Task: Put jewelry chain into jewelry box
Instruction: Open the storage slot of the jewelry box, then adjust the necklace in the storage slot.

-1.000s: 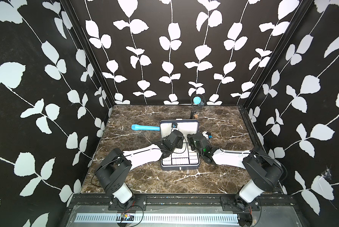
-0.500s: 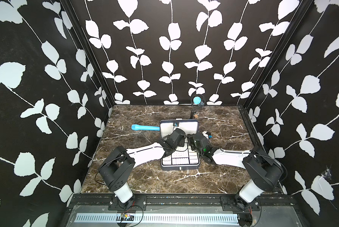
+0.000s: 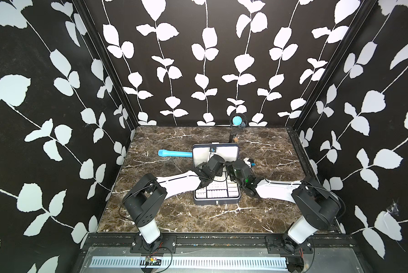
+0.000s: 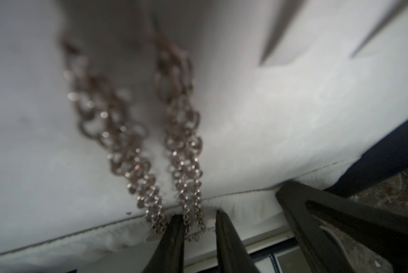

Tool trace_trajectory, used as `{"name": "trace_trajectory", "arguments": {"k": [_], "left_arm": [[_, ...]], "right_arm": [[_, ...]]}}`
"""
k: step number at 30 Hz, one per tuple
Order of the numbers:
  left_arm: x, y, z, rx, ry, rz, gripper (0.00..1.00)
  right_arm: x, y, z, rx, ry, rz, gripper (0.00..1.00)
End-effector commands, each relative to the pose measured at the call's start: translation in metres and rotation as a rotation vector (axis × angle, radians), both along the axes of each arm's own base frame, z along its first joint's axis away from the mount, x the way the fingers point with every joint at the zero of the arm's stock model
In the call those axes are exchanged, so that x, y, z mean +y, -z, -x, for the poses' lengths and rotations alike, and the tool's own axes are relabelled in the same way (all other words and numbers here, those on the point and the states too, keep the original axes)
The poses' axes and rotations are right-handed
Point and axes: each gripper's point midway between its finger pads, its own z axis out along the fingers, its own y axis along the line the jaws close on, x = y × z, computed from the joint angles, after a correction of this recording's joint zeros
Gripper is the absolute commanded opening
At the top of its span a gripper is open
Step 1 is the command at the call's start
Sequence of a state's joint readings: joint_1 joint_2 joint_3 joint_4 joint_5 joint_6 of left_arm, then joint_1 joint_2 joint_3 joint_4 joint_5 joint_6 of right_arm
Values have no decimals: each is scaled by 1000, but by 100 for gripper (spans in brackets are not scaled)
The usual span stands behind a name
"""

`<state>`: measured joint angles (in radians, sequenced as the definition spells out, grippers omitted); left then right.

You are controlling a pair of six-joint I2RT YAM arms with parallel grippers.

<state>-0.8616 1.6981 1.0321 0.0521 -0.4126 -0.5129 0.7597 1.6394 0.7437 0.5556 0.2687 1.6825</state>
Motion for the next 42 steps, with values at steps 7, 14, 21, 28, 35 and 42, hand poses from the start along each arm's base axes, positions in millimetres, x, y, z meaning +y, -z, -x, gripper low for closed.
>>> {"name": "trace_trajectory", "arguments": {"k": [7,14,21,28,35,42], "left_arm": [[-8,-21,-9,-61,5,22,12],[-8,-34,-5,-82,33,45,0],[-7,-56,3,-103,64,97,0],[-6,-91,6,-160,76,155,0],[-8,-104,1,-193,75,151,0],[-9,-108,-6,-215,64,137,0]], "right_arm": [[6,-10,3,-35,-32,-16,3],[3,-12,4,-37,-24,-8,3],[0,-8,4,-33,-14,10,1],[-2,-2,6,-23,-14,19,1],[-1,-3,5,-25,-18,18,1],[0,-2,7,-23,-26,19,1]]}}
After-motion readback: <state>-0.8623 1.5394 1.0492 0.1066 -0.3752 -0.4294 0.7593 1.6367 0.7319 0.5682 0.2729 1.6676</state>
